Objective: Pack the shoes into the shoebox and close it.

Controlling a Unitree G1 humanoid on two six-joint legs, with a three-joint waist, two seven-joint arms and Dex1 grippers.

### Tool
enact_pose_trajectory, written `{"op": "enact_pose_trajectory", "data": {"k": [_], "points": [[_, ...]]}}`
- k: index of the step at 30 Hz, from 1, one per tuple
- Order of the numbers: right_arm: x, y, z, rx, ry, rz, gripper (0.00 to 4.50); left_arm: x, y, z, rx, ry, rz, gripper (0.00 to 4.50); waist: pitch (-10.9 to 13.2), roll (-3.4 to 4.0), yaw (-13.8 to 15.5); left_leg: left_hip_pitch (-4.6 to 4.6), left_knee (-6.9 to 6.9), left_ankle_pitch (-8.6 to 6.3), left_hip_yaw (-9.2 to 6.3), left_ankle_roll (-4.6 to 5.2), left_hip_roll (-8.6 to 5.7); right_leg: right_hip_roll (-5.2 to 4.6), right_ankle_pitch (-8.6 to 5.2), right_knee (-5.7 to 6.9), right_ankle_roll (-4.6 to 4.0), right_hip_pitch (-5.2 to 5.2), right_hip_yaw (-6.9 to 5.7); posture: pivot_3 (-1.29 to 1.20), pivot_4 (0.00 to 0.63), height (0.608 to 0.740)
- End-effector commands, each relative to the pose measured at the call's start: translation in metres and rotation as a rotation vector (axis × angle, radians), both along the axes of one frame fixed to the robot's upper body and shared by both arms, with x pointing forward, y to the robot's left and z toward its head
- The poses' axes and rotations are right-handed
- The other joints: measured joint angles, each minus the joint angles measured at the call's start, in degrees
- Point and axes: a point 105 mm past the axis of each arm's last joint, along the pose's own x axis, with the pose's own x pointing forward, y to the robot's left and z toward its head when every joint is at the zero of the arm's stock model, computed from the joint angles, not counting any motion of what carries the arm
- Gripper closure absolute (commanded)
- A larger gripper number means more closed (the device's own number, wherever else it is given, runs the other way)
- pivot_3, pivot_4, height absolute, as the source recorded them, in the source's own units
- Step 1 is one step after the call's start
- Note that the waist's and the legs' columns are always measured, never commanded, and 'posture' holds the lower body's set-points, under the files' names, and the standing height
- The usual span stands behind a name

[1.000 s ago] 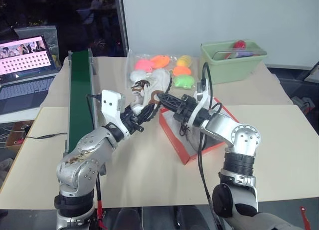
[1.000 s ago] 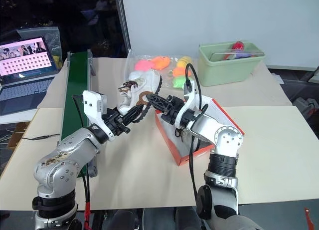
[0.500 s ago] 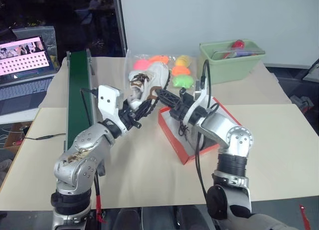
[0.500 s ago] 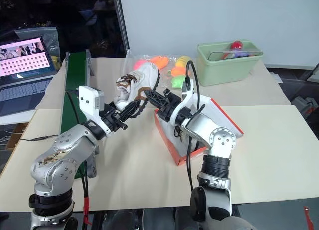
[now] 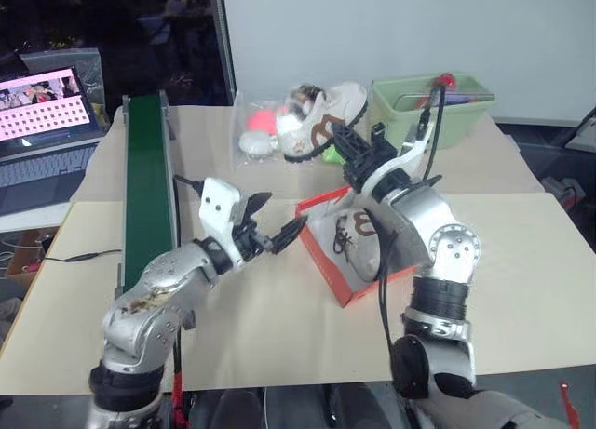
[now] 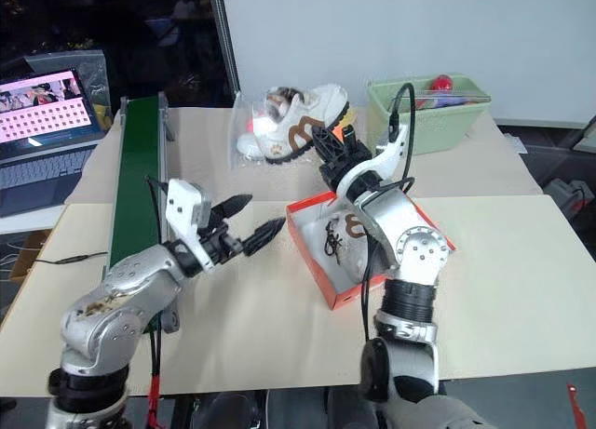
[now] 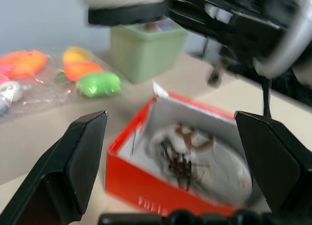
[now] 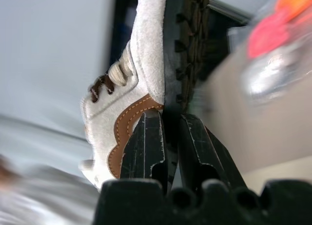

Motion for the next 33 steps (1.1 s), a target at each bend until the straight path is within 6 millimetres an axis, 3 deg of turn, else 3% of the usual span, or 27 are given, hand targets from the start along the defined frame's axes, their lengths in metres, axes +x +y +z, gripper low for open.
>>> {"op": "enact_pose_trajectory", "data": {"k": [1, 7, 14, 22, 33], "points": [[-0.008, -0.013, 0.019, -0.241, -0.104, 0.076, 4.45, -0.018, 0.001, 0.005, 0.082, -0.074, -0.128, 0.02, 0.04, 0.05, 0.44, -0.01, -0.01, 0.0, 0.0, 0.0, 0.0, 0.0, -0.01, -0.03, -0.01, 0.0, -0.01, 0.0, 0.15, 0.729], [-0.031, -0.047, 0.007, -0.75, 0.008, 0.265, 4.45, -0.027, 0.014, -0.006, 0.213, -0.082, -0.252, 0.02, 0.15, 0.23, 0.46, 0.03, -0.2, 0.0, 0.1, 0.01, 0.01, -0.01, -0.07, -0.13, -0.08, -0.03, 0.03, 0.0, 0.15, 0.729], [-0.042, -0.063, -0.033, -0.987, 0.195, 0.429, 4.45, -0.027, 0.001, -0.006, 0.183, -0.1, -0.303, 0.02, 0.14, 0.22, 0.24, 0.08, -0.26, 0.0, 0.09, 0.01, 0.04, 0.02, -0.09, -0.16, -0.1, 0.01, 0.04, 0.0, 0.15, 0.729], [-0.04, -0.062, -0.07, -1.086, 0.263, 0.551, 4.45, -0.026, 0.001, -0.008, 0.181, -0.093, -0.296, 0.02, 0.13, 0.2, 0.4, 0.1, -0.21, 0.0, 0.06, 0.01, 0.04, 0.01, -0.1, -0.1, -0.08, 0.02, 0.02, 0.0, 0.15, 0.729], [-0.031, -0.046, -0.062, -1.142, 0.219, 0.62, 4.45, -0.028, 0.003, -0.009, 0.18, -0.089, -0.262, 0.02, 0.09, 0.14, 0.54, 0.16, -0.17, 0.0, 0.05, 0.01, 0.03, 0.0, -0.1, -0.04, -0.08, 0.08, 0.01, 0.0, 0.15, 0.729]]}}
